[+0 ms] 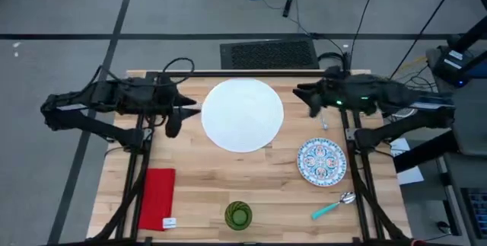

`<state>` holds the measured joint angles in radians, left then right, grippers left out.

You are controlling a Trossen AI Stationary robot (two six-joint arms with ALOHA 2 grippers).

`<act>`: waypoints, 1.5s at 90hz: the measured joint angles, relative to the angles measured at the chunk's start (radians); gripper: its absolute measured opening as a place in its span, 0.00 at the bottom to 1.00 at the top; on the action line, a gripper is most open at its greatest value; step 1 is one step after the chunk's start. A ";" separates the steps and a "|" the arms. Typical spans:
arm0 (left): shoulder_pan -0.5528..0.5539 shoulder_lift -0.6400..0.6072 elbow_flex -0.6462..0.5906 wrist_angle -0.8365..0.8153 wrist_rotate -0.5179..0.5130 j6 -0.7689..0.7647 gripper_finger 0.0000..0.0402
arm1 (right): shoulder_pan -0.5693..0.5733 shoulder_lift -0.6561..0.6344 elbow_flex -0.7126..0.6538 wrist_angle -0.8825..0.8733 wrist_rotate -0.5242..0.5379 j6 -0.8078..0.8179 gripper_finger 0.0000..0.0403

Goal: Set table place
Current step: Move the white table mat to the center of the table

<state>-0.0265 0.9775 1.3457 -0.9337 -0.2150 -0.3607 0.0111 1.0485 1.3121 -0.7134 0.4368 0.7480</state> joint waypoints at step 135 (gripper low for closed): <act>0.268 -0.055 -0.477 0.025 0.266 0.107 0.37 | -0.615 0.883 0.000 -0.135 -0.464 -0.002 0.35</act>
<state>0.2418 0.9222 0.8688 -0.9085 0.0511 -0.2535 -0.6035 1.9317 1.3121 -0.8485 -0.0273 0.7465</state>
